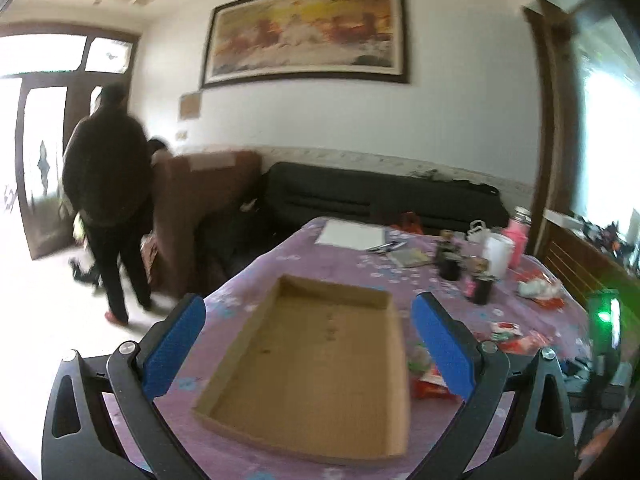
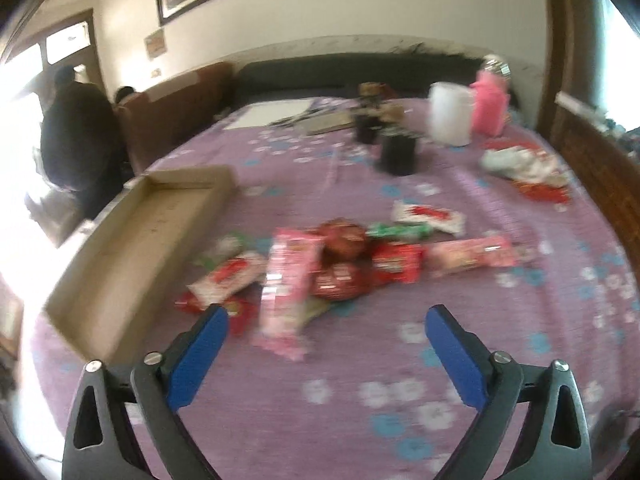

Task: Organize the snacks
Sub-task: 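Move the right tool toward the pink cartoon-printed snack bar, then grasp the pink bar with the right tool while the left tool grasps a red-brown candy bag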

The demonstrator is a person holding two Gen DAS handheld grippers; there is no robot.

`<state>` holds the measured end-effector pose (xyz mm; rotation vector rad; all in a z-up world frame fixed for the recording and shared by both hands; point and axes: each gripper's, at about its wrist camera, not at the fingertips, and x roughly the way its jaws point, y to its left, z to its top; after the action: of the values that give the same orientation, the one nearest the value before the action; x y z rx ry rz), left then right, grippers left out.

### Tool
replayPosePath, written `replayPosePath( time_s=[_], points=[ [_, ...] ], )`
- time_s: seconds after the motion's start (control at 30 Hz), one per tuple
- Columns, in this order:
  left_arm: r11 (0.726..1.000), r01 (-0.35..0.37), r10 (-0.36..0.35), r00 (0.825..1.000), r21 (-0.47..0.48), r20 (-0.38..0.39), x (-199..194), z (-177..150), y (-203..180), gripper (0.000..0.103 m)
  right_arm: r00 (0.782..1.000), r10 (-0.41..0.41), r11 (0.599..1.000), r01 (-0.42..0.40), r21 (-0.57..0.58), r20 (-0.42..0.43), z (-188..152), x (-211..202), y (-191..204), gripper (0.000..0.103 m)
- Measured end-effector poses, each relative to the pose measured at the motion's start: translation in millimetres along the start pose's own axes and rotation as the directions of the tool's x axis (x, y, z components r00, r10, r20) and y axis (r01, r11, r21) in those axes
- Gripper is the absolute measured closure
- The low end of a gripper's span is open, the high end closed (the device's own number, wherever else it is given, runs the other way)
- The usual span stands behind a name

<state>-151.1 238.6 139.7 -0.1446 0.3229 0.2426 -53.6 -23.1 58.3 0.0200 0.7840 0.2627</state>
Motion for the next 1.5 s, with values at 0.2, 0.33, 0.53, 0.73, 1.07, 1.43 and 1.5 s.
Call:
replayPosePath(
  time_s=[0.2, 0.33, 0.53, 0.73, 1.07, 1.43, 1.5],
  points=[
    [0.998, 0.014, -0.016, 0.999, -0.066, -0.041, 8, -5, 31, 0.0, 0.985, 0.155, 0.987, -0.153, 0.041, -0.076, 7, 22, 25, 0.022],
    [0.995, 0.072, -0.077, 0.994, -0.063, -0.077, 14, -12, 27, 0.0, 0.983, 0.164, 0.983, -0.156, 0.096, -0.082, 18, 35, 24, 0.027],
    [0.99, 0.117, -0.125, 0.986, -0.074, -0.108, 18, -18, 17, 0.0, 0.998, 0.002, 0.997, 0.003, 0.074, -0.056, 23, 40, 12, 0.027],
    [0.985, 0.15, -0.161, 0.974, -0.083, -0.158, 20, -19, 3, 0.0, 0.995, -0.073, 0.996, 0.077, 0.053, -0.065, 22, 60, 9, 0.033],
    [0.99, 0.137, -0.138, 0.969, -0.02, -0.203, 20, -17, -29, 0.0, 0.998, -0.009, 0.998, 0.013, 0.069, -0.058, 18, 65, -2, 0.079],
    [0.986, 0.156, -0.138, 0.962, 0.059, -0.237, 27, -21, -69, 0.0, 0.997, 0.075, 0.989, -0.073, 0.131, -0.005, 7, 25, -43, 0.079],
    [0.984, 0.168, -0.146, 0.955, 0.063, -0.26, 32, -24, -76, 0.0, 0.997, 0.078, 0.985, -0.077, 0.151, -0.001, 4, 22, -53, 0.079]
  ],
)
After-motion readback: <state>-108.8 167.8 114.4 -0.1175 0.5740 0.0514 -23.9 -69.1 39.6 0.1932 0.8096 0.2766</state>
